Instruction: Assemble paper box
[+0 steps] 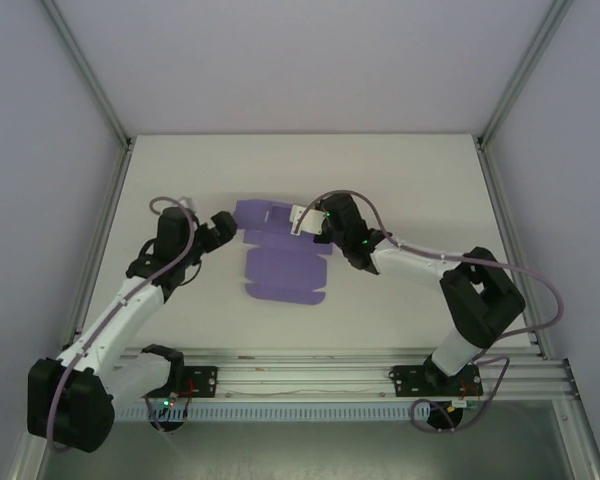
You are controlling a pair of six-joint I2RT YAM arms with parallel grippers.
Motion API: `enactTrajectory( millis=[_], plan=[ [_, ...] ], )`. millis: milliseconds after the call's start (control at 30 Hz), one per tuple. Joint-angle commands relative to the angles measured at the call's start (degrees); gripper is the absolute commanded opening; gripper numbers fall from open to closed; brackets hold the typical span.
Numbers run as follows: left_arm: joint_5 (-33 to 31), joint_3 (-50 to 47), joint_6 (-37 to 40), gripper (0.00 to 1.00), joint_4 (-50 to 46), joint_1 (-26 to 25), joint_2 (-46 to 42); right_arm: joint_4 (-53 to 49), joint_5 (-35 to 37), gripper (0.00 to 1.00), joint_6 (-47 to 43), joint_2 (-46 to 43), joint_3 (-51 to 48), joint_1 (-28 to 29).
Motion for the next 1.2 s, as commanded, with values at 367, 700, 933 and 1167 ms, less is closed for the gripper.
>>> enactTrajectory(
  millis=[367, 700, 933, 1167],
  plan=[
    [14.3, -9.5, 6.7, 1.00, 19.1, 5.2, 6.9, -2.3, -8.6, 0.00, 7.2, -3.9, 1.5, -2.6],
    [21.3, -11.9, 7.3, 1.00, 32.0, 4.9, 12.3, -2.0, -15.8, 0.00, 11.7, -4.4, 1.5, -4.5],
    [26.9, -10.6, 9.1, 0.99, 38.4, 3.6, 16.5, -3.9, -18.9, 0.00, 12.7, -4.1, 2.2, -4.9],
    [30.1, -9.3, 10.5, 0.92, 43.2, 1.2, 20.4, -5.8, -22.6, 0.00, 14.4, -3.4, 3.9, -5.4]
  ],
)
